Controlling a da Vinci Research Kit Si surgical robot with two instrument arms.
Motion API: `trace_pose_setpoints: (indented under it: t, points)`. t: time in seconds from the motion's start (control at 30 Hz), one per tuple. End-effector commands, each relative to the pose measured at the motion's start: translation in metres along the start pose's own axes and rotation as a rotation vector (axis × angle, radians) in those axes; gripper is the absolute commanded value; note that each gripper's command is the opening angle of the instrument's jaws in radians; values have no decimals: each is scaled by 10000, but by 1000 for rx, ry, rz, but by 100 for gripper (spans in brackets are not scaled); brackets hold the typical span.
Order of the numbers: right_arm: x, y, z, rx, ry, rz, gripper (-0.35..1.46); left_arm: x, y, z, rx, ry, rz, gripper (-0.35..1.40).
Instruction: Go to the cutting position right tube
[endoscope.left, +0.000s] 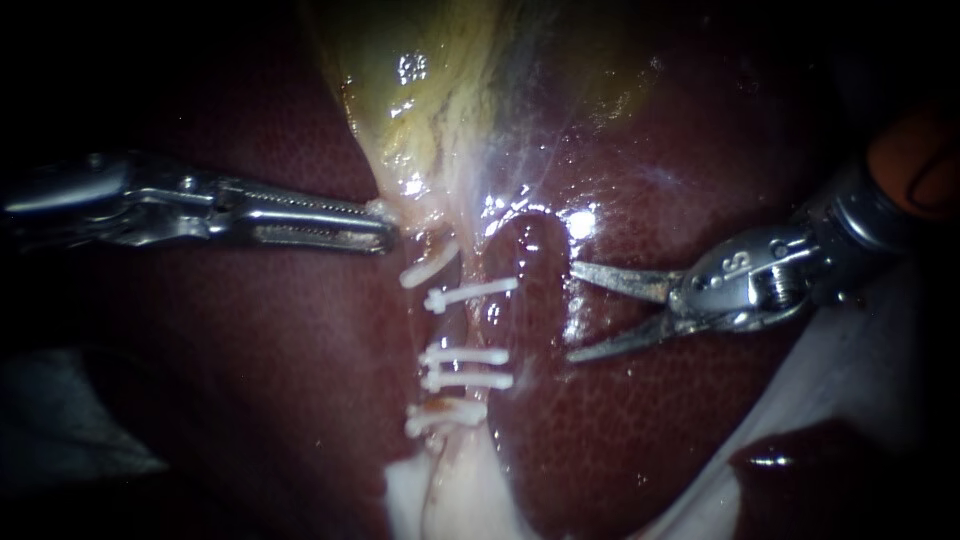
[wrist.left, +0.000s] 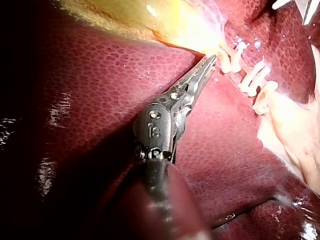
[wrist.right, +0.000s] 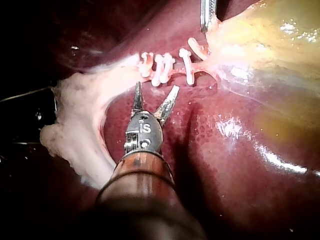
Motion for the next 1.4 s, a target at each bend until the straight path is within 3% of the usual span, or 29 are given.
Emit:
trace_pose_setpoints:
  t: [0.03,0.3,0.43,0.57,0.73,1.17,1.4]
  points:
    - [0,0,0,-1,0,-1,145,3,1,-4,-1,0,-2,-35]
    - [1,1,1,10,3,0,145,30,8,-46,7,5,-12,-35]
    - [2,1,5,21,11,1,145,35,11,-57,13,9,-3,-35]
    - [1,1,15,54,29,-6,145,36,13,-57,14,9,-4,-35]
    - [-10,-1,43,126,54,76,145,35,14,-56,15,10,-4,-35]
    - [-64,20,103,290,75,261,145,35,18,-55,18,10,-4,-35]
    - [-68,22,125,360,100,298,145,35,18,-55,18,10,-4,-35]
